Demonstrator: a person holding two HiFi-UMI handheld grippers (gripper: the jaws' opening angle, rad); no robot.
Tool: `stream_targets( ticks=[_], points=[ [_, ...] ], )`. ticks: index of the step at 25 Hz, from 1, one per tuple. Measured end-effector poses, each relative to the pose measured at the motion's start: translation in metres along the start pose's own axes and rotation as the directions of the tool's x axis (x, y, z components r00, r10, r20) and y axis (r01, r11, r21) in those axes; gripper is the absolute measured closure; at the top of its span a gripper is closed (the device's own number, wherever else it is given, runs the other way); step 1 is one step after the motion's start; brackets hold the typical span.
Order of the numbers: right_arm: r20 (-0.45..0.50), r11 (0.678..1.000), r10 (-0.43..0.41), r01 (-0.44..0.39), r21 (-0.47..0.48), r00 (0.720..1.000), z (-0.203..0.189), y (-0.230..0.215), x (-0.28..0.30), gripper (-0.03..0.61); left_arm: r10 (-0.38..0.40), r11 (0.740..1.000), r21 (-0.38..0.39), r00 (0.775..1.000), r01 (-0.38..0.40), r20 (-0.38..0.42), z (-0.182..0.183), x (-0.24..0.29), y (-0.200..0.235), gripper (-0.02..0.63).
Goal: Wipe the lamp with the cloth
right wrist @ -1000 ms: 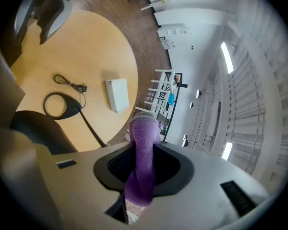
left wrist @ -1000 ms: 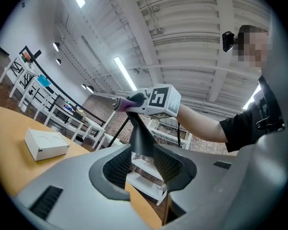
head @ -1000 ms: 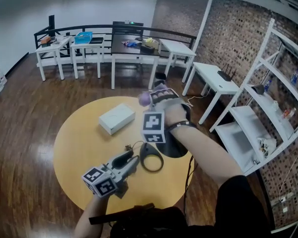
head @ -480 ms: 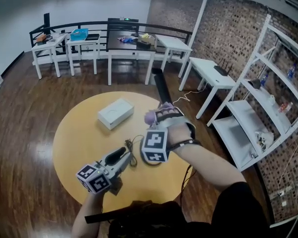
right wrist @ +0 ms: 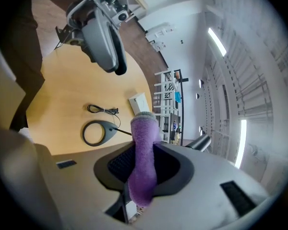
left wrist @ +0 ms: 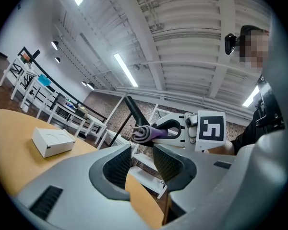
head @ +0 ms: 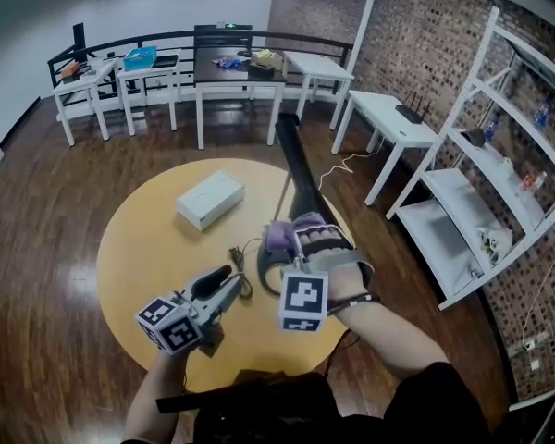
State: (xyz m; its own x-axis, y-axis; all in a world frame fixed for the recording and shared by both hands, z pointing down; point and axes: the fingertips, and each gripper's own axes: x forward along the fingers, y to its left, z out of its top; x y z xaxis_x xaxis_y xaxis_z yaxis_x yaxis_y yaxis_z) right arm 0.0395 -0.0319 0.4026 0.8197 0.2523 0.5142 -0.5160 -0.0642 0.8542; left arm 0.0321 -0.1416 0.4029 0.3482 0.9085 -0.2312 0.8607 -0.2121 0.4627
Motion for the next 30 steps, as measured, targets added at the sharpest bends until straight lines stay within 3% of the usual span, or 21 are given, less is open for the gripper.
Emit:
stream_targets(
  ticks=[11,15,26,30],
  points=[
    [0.102,0.994,-0.093,0.087,0.062,0.990,-0.009,0.033,-0.025,0.483,-0.011,1.000,-0.016,1.000,0.010,-0.023,-0.014,0.007,-0.013,0.476],
    [0.080,0.994,-0.110,0.112,-0.019,0.991,-0.009,0.050,-0.023,0.483,-0.006,0.999,-0.036,1.000,0.005,-0.019,-0.019,0.002,-0.014,0.476],
    [0.127,0.997,-0.068,0.062,0.052,0.990,0.000,0.075,-0.026,0.483,0.038,0.999,-0.032,0.999,-0.038,-0.017,-0.016,-0.020,-0.012,0.476],
    [0.197,0.989,-0.070,0.042,0.142,0.978,0.006,0.075,-0.035,0.483,0.035,0.999,-0.030,0.999,-0.036,-0.015,-0.018,-0.020,-0.015,0.476]
  ],
)
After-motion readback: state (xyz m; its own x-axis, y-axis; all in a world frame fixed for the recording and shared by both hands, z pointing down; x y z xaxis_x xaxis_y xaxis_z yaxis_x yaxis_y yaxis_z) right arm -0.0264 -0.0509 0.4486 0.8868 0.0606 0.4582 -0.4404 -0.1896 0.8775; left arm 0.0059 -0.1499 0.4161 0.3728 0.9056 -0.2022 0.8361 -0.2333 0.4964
